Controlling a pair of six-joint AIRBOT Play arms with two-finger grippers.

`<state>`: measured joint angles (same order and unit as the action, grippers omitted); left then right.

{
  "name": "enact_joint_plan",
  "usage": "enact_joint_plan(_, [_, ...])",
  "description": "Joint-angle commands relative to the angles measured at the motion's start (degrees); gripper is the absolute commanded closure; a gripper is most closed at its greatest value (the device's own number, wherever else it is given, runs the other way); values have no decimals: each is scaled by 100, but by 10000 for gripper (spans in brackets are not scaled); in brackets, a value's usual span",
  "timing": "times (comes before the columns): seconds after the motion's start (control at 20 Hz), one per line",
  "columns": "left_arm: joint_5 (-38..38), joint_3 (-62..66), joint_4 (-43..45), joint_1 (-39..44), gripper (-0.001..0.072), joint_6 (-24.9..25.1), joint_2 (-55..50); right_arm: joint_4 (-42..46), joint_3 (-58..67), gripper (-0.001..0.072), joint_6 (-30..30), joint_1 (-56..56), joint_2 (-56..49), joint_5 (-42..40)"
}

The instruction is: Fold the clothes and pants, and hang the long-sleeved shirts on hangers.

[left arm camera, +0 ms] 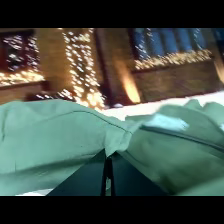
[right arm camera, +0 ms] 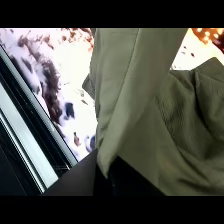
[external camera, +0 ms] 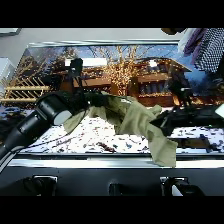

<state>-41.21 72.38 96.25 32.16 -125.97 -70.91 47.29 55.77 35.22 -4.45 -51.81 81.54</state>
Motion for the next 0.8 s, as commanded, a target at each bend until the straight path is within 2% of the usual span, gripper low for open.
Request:
enact_joint_plan(0.0, [-551,11,-72,592,691,-111,101,-63,-55,688,0,765,-391,-1086])
enact_joint_plan(0.15, [-1047,-223,-31,796,691,-444,74,90,-7,688,107,935,-319,-1829])
enact_joint_plan(0.25, [-992,-516,-11,774,691,-455,68,306,118,688,450,935,-175,-1954])
enact_joint_plan(0.4, [-518,-719,-11,750,672,-452,68,529,321,688,1182,935,81,-1954])
enact_joint_plan(0.45, [-343,-695,-11,750,575,-452,81,527,343,687,1434,935,184,-1950])
enact_joint_plan(0.55, [-234,-533,-9,750,208,-452,125,564,350,687,1908,935,417,-1956])
enact_joint_plan(0.6, [-240,-422,-4,748,133,-437,164,590,352,687,2181,935,535,-1958])
enact_joint_plan(0.75, [-245,-199,186,741,130,-431,352,774,352,687,2706,935,918,-1982])
